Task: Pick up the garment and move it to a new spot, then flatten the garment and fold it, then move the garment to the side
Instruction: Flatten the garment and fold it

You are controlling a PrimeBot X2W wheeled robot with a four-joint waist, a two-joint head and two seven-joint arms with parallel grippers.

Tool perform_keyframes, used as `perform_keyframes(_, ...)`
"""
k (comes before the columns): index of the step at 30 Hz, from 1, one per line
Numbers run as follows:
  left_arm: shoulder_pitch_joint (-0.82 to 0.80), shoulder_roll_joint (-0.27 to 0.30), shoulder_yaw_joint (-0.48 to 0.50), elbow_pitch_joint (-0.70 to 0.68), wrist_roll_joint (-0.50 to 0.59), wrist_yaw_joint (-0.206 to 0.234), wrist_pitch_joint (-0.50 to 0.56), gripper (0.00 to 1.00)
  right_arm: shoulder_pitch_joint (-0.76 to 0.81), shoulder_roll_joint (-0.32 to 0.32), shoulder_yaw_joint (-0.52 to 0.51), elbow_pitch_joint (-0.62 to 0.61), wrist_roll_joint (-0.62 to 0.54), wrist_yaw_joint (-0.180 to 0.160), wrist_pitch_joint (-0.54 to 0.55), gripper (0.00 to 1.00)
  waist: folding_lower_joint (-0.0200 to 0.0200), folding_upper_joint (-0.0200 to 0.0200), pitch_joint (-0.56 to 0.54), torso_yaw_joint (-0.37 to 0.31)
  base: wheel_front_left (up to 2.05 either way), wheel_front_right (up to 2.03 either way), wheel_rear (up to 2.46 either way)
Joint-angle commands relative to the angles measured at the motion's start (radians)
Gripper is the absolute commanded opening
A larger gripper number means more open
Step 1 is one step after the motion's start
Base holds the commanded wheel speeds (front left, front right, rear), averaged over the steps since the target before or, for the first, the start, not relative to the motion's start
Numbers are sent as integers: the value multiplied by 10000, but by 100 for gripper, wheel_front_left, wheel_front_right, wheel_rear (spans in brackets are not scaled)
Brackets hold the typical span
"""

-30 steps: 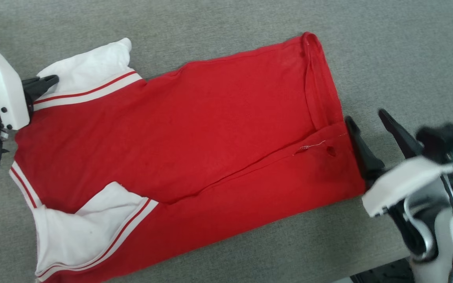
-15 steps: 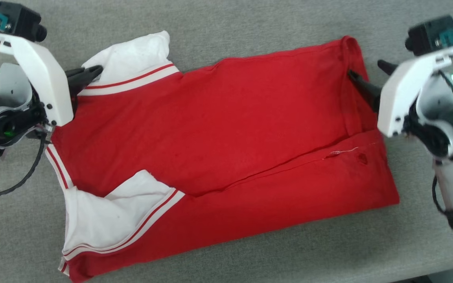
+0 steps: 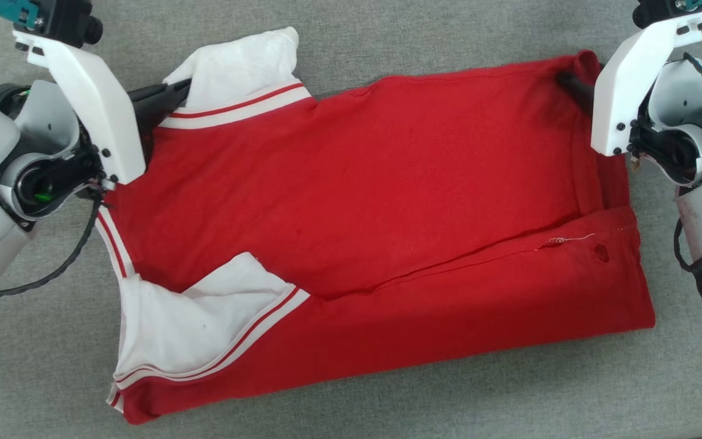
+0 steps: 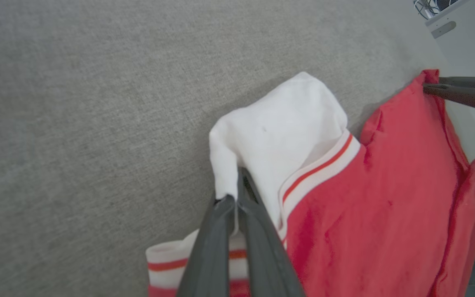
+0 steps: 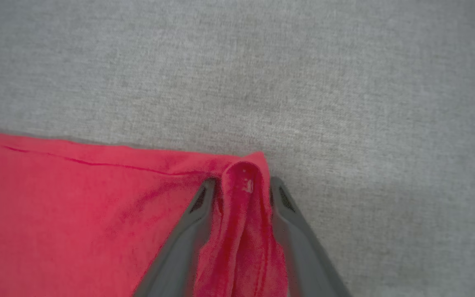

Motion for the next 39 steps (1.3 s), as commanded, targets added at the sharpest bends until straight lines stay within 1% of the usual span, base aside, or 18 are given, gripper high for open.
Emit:
perform_keyframes(1, -163, -45, -11, -37, -45, -25, -113, 0, -33, -27, -7, 189, 73, -3, -140, 0, 0, 0, -31, 42, 0, 0, 0)
perform_keyframes(5, -87, -161, -51, -198, -124, -25, -442, 0, -89, -76, -38, 351, 235, -3, -516, 0, 0, 0, -257, 123, 0, 0, 0)
perform_keyframes(9, 84, -64, -66, -475, -136, -25, -790, 0, 149, -164, 134, 165, 453, -3, -750, 0, 0, 0, -573, 212, 0, 0, 0)
perform_keyframes(13, 412, 171, -111, -1304, -135, -25, -1413, 0, 805, -792, 393, -455, 557, -3, -954, 0, 0, 0, -1119, 466, 0, 0, 0)
perform_keyframes(16, 821, 523, -160, -2109, -79, -26, -2038, 0, 1535, -1196, 373, -1146, 646, -3, -870, 0, 0, 0, -1448, 659, 0, 0, 0)
perform_keyframes(20, 1603, 1165, -301, -3264, 113, -26, -2903, 0, 2845, -1693, 172, -2343, 780, -3, -666, 0, 0, 0, -1813, 825, 0, 0, 0)
perform_keyframes(25, 3020, 1869, -479, -4297, 246, -26, -4073, 0, 4807, -1941, -493, -3897, 888, -3, -371, 0, 0, 0, -2155, 1018, 0, 0, 0)
perform_keyframes(29, 4248, 2119, -558, -4640, 369, -26, -4781, 0, 6340, -1815, -1256, -4998, 831, -3, -180, 0, 0, 0, -2332, 1118, 0, 0, 0)
perform_keyframes(34, 5535, 2137, -457, -4694, 188, -26, -5219, 0, 7637, -1343, -2127, -5987, 707, -3, 26, 0, 0, 0, -2310, 1139, 0, 0, 0)
perform_keyframes(36, 5983, 2040, -279, -4606, 113, -26, -5263, 0, 7943, -1143, -2358, -6216, 645, -3, 55, 0, 0, 0, -2274, 1148, 0, 0, 0)
perform_keyframes(37, 6328, 1889, -9, -4363, 187, -26, -5271, 0, 8118, -968, -2493, -6292, 575, -3, 77, 0, 0, 0, -2244, 1171, 0, 0, 0)
perform_keyframes(39, 6615, 1607, 57, -4158, 383, -26, -5275, 0, 8121, -858, -2547, -6201, 531, -3, -83, 0, 0, 0, -2210, 1180, 0, 0, 0)
